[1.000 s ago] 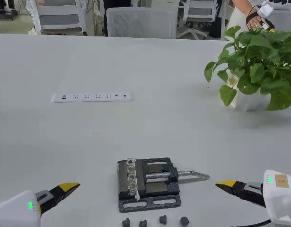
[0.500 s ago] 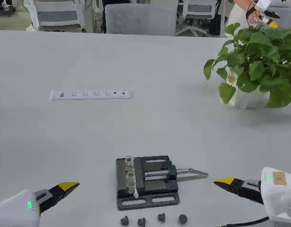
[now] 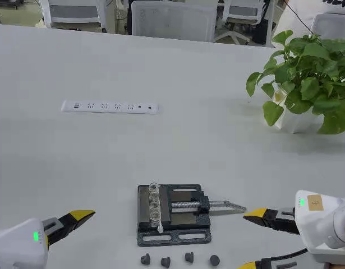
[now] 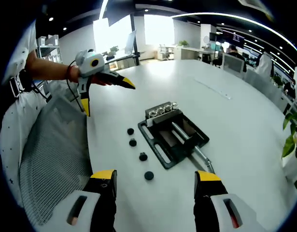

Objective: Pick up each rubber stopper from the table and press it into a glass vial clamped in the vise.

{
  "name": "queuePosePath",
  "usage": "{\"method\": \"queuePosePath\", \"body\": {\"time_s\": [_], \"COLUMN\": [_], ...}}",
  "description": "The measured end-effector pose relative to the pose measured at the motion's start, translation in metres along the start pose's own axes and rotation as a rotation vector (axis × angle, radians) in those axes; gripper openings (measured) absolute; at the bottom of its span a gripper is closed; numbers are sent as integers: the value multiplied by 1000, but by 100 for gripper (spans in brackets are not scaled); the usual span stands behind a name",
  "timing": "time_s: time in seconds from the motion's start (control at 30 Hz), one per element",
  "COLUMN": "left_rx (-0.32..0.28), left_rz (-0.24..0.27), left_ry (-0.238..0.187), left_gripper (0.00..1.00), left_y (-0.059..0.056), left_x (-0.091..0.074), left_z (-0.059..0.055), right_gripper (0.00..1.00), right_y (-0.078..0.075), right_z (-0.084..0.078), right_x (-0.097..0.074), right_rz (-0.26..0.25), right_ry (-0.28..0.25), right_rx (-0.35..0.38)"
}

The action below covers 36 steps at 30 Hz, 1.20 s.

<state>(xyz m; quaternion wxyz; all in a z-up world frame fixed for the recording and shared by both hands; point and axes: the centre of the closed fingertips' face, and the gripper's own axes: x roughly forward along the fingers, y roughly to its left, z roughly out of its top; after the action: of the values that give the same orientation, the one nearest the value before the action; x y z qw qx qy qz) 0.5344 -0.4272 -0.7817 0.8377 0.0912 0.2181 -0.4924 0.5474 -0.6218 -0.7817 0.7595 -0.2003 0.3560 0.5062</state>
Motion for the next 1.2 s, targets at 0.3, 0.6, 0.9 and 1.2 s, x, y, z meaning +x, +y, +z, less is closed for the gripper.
{"method": "queuePosePath", "body": {"time_s": [0.3,0.6,0.9,1.2], "left_rx": [-6,-14,-26,-41], "left_rz": [6,17,21,28], "left_ry": [-14,-25,-32,-43], "left_gripper": [98,99,99,98], "left_y": [2,5,5,8], "left_x": [-1,-2,-2,-2], "left_z": [2,0,-2,-2], "right_gripper": [51,37,23,16], "right_y": [5,9,15,17], "right_z": [-2,-3,-20,-30], "right_x": [16,32,48,58], "right_rz": [70,116,155,181], "right_ry": [137,228,336,395], "right_rx": [-106,-208,-297,-347]}}
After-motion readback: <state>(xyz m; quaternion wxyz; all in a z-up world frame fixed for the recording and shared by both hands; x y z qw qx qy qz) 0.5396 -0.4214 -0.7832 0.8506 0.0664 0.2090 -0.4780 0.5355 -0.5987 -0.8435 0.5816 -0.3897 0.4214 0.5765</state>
